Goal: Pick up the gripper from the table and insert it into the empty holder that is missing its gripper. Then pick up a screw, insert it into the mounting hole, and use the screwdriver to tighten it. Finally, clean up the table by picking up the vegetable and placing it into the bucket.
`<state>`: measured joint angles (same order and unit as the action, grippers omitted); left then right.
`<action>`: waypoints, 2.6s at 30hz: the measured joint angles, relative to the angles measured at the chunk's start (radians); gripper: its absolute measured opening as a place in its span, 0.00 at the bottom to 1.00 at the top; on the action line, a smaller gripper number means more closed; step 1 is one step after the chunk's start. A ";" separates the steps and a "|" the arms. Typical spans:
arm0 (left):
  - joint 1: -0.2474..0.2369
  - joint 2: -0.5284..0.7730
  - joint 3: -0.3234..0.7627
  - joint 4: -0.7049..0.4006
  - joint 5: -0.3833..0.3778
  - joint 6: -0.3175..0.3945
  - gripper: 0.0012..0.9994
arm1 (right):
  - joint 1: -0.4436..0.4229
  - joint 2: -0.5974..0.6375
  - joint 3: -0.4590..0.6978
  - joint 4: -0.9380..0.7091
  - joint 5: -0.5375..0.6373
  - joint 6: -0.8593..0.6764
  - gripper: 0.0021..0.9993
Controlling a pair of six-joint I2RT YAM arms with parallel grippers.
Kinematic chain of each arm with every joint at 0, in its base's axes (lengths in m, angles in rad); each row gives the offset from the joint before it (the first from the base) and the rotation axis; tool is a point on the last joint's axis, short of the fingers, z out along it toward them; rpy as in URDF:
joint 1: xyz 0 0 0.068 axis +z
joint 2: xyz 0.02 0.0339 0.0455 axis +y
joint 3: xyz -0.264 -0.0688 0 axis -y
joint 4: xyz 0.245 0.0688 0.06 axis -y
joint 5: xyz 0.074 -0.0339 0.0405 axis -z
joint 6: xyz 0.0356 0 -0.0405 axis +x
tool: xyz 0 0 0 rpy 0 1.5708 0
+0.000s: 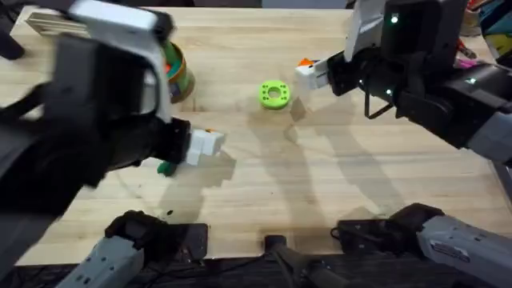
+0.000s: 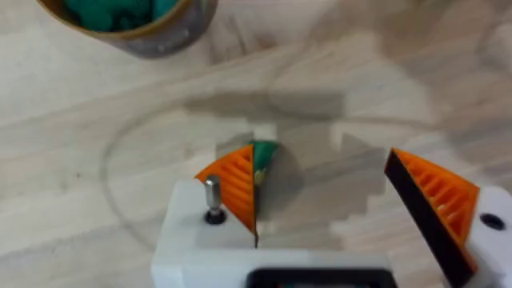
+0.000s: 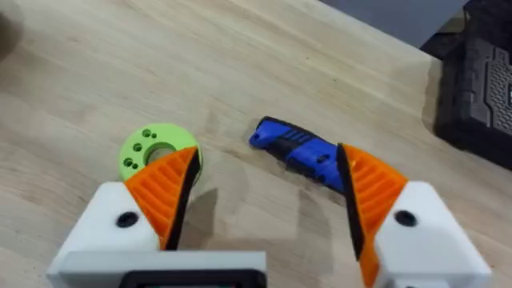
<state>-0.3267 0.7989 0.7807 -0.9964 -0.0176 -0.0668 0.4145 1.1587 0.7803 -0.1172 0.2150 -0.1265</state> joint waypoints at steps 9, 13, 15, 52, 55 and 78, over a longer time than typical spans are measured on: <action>0.000 0.244 0.000 -0.098 -0.118 0.020 0.99 | 0.000 0.000 0.000 -0.023 0.000 0.000 0.99; 0.000 0.325 0.000 -0.095 -0.144 0.025 0.99 | 0.000 0.000 0.000 -0.024 0.000 0.000 0.99; 0.000 0.370 0.000 -0.092 -0.151 0.027 0.99 | 0.000 0.000 0.000 -0.024 0.000 0.000 0.99; 0.005 0.633 0.572 -0.277 -0.181 0.029 0.02 | 0.000 0.008 0.000 -0.041 0.000 0.000 0.99; 0.049 0.633 0.602 -0.149 -0.180 0.028 0.02 | 0.000 0.008 0.000 -0.041 0.000 0.000 0.99; 0.316 0.821 0.602 0.073 -0.150 -0.395 0.81 | 0.000 0.008 0.000 -0.040 0.000 0.000 0.99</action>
<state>-0.0105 1.6203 1.3827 -0.9230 -0.1678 -0.4614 0.4145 1.1671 0.7803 -0.1575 0.2153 -0.1265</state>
